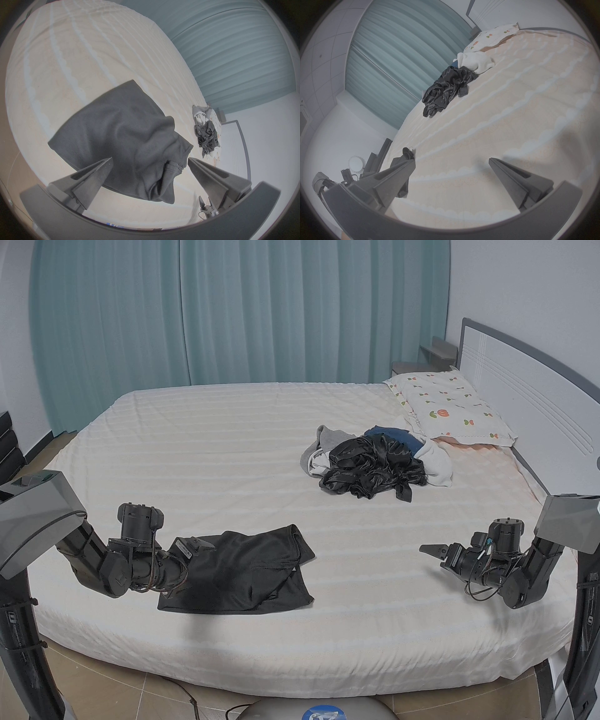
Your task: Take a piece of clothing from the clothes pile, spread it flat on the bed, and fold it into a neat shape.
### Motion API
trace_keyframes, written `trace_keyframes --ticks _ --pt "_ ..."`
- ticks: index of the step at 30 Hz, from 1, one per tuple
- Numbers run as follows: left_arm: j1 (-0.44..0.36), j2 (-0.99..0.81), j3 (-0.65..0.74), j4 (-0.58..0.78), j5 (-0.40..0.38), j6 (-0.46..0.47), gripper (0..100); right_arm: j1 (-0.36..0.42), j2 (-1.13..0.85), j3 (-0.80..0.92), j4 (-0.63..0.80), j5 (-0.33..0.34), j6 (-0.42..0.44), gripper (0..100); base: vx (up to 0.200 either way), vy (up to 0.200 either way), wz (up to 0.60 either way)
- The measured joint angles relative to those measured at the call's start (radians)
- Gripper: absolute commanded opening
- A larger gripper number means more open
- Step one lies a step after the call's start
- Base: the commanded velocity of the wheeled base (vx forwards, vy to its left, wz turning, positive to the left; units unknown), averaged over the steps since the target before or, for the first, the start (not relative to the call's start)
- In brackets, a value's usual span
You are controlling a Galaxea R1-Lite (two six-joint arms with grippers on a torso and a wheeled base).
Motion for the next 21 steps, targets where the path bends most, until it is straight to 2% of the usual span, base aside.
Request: trace_keyframes --ticks 2,10,14,21 --pt "0.004 -0.001 0.0 0.0 -0.002 -0.001 100 0.006 -0.001 0.001 0.0 -0.02 -0.001 100 0.0 0.0 0.0" --pt "0.069 -0.006 -0.013 -0.001 -0.052 -0.007 100 0.052 -0.006 -0.004 0.001 -0.097 -0.004 100 0.0 0.2 0.0" --pt "0.097 -0.003 -0.043 -0.002 -0.066 -0.042 100 0.08 -0.01 -0.004 0.002 -0.137 -0.003 100 0.0 0.2 0.0" --pt "0.116 0.01 -0.066 -0.003 -0.08 -0.056 100 0.113 -0.011 -0.009 0.003 -0.186 -0.003 100 0.0 0.2 0.0"
